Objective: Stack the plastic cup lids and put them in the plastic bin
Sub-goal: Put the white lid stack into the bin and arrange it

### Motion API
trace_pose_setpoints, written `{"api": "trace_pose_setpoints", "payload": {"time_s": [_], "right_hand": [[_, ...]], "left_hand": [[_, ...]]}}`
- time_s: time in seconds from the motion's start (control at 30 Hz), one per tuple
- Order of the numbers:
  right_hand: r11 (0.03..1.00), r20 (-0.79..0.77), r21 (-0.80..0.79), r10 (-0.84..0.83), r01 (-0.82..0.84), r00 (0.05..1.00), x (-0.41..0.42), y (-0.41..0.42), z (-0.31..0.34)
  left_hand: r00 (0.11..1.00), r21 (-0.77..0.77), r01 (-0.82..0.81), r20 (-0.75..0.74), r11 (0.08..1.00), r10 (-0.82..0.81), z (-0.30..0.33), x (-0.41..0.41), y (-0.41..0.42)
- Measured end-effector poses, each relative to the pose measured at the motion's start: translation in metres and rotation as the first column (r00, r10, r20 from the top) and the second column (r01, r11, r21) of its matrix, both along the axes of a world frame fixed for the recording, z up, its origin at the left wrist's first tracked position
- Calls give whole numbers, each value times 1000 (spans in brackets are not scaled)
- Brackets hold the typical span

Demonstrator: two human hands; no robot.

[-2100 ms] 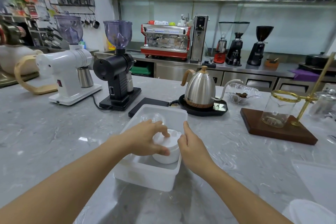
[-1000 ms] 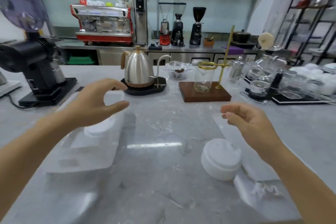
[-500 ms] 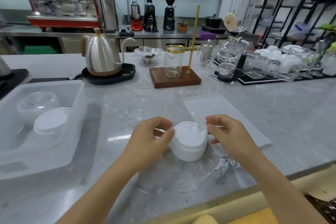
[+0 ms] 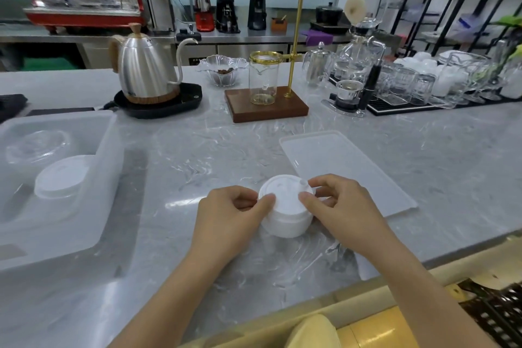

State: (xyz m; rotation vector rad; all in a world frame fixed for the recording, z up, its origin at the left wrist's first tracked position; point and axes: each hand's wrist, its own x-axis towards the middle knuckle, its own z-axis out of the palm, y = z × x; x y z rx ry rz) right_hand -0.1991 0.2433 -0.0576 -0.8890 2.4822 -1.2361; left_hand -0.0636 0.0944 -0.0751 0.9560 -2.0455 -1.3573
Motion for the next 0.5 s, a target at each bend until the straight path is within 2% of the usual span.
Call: {"api": "trace_pose_setpoints", "payload": {"time_s": [0.2, 0.3, 0.5], "right_hand": [[1000, -62, 12, -12, 12, 998, 9, -2, 2], [1000, -84, 7, -9, 10, 996, 15, -6, 0], [992, -8, -120, -28, 27, 1000, 25, -15, -1]], "left_hand": [[1000, 171, -1, -30, 985, 6, 4, 2, -1], [997, 191, -52, -47, 980, 62, 3, 3, 4], [977, 186, -146, -126, 972, 171, 2, 8, 13]]}}
